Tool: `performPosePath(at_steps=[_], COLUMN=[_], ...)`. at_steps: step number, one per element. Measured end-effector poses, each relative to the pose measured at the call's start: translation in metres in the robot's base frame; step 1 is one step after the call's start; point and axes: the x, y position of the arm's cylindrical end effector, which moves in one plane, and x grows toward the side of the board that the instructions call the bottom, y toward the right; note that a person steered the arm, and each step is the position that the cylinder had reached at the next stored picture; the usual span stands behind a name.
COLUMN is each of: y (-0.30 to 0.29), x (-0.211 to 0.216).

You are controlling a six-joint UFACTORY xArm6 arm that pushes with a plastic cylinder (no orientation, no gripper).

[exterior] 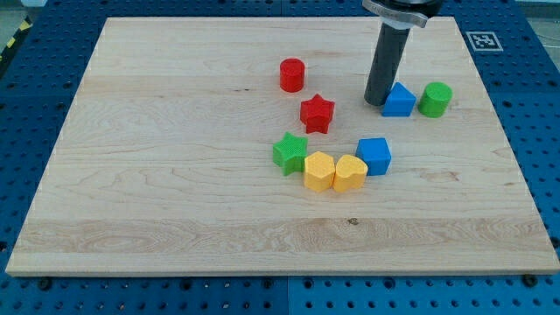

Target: Push the blue triangle into the green circle

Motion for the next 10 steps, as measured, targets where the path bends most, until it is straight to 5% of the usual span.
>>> performPosePath(at_steps=[10], y=[0.007], x=[0.001])
